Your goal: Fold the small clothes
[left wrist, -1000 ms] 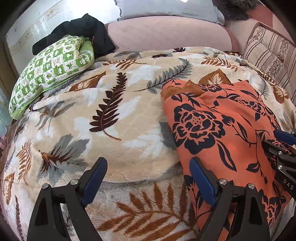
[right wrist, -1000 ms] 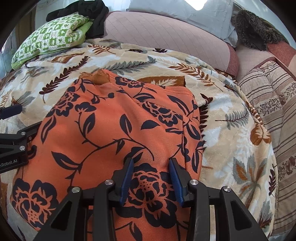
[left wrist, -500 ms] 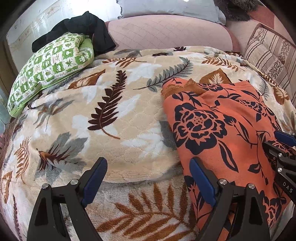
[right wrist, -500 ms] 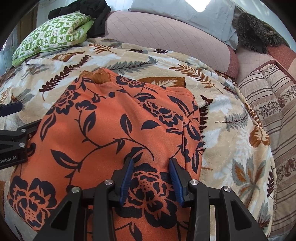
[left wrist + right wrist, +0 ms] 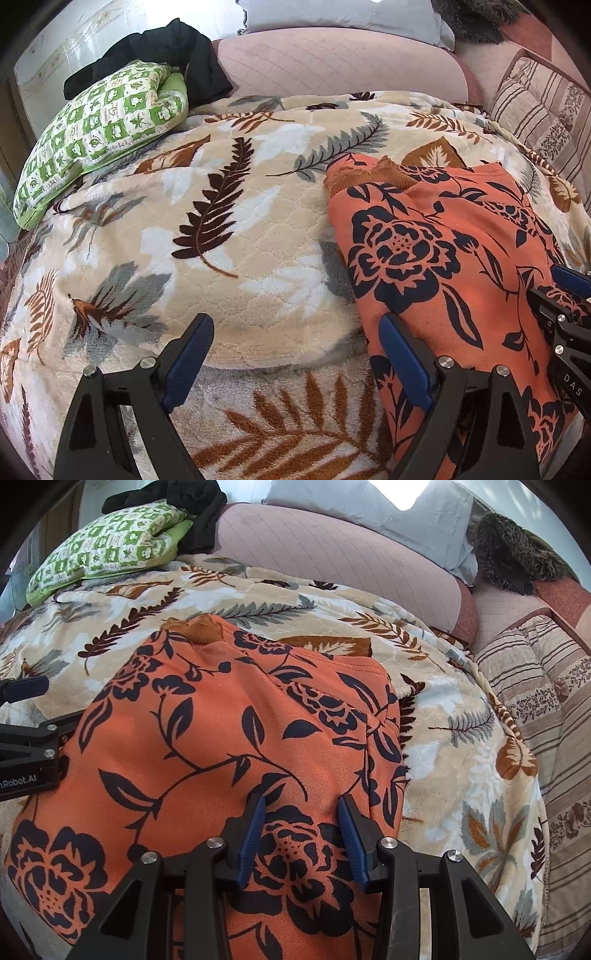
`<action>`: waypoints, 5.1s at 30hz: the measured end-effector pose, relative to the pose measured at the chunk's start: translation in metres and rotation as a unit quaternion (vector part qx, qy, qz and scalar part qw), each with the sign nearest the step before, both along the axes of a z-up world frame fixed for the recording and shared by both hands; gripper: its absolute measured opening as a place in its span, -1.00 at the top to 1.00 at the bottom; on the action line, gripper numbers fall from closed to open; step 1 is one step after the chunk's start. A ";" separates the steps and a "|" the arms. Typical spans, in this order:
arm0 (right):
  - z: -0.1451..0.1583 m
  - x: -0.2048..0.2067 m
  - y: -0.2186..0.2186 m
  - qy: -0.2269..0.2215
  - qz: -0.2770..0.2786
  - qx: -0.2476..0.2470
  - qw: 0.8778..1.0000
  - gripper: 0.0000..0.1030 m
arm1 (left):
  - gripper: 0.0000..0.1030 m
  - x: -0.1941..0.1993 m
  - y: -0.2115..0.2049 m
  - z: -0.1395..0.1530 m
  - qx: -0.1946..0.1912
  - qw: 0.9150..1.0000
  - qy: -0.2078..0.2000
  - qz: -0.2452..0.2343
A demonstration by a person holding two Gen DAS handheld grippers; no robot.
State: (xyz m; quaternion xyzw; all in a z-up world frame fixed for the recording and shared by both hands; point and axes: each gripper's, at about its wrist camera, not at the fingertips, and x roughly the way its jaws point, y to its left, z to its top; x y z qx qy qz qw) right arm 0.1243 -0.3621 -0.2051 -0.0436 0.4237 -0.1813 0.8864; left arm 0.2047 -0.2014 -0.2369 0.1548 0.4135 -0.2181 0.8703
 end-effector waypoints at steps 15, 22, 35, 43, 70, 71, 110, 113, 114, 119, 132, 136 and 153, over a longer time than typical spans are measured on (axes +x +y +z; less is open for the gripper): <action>-0.001 -0.002 0.003 -0.003 0.003 -0.008 1.000 0.12 | -0.79 0.003 0.000 -0.002 -0.004 1.000 0.004 0.006; -0.001 -0.002 0.002 -0.004 0.006 -0.010 1.000 0.12 | -0.79 0.004 0.001 0.003 -0.011 1.000 0.007 0.009; 0.018 -0.017 -0.008 -0.050 -0.014 -0.009 0.999 0.11 | -0.80 -0.001 -0.016 0.002 -0.060 0.996 0.046 -0.048; 0.010 -0.014 -0.031 -0.030 -0.015 0.057 0.998 0.08 | -0.79 -0.003 -0.008 0.015 -0.102 0.993 0.044 -0.044; -0.053 -0.011 -0.133 -0.083 -0.040 0.529 0.843 -0.57 | -0.79 0.028 -0.011 -0.028 -0.279 0.896 0.324 -0.120; -0.053 -0.008 -0.131 -0.084 -0.037 0.525 0.846 -0.57 | -0.78 0.028 -0.010 -0.028 -0.284 0.895 0.323 -0.118; 0.010 0.027 0.044 -0.108 0.056 0.411 0.904 0.18 | 0.08 0.015 0.144 0.023 -0.261 0.950 0.173 -0.016; 0.000 0.030 0.050 -0.092 0.051 0.409 0.906 0.18 | 0.08 0.015 0.146 0.012 -0.246 0.952 0.185 -0.007; -0.003 0.030 0.050 -0.086 0.049 0.409 0.907 0.18 | 0.08 0.015 0.146 0.009 -0.243 0.951 0.190 -0.004; -0.019 0.034 0.051 -0.063 0.035 0.409 0.910 0.18 | 0.01 0.022 0.145 -0.007 -0.225 0.951 0.212 0.010; 0.011 0.025 0.037 -0.084 0.008 0.354 0.931 -0.05 | -0.13 0.017 0.155 0.025 -0.199 0.974 0.102 0.042; 0.042 0.006 0.036 -0.181 0.031 0.305 0.934 -0.05 | -0.17 0.019 0.147 0.028 -0.178 0.980 0.065 0.057; 0.028 0.012 0.075 -0.096 0.067 0.257 0.959 0.28 | -0.41 -0.009 0.142 0.028 -0.126 0.988 0.051 0.071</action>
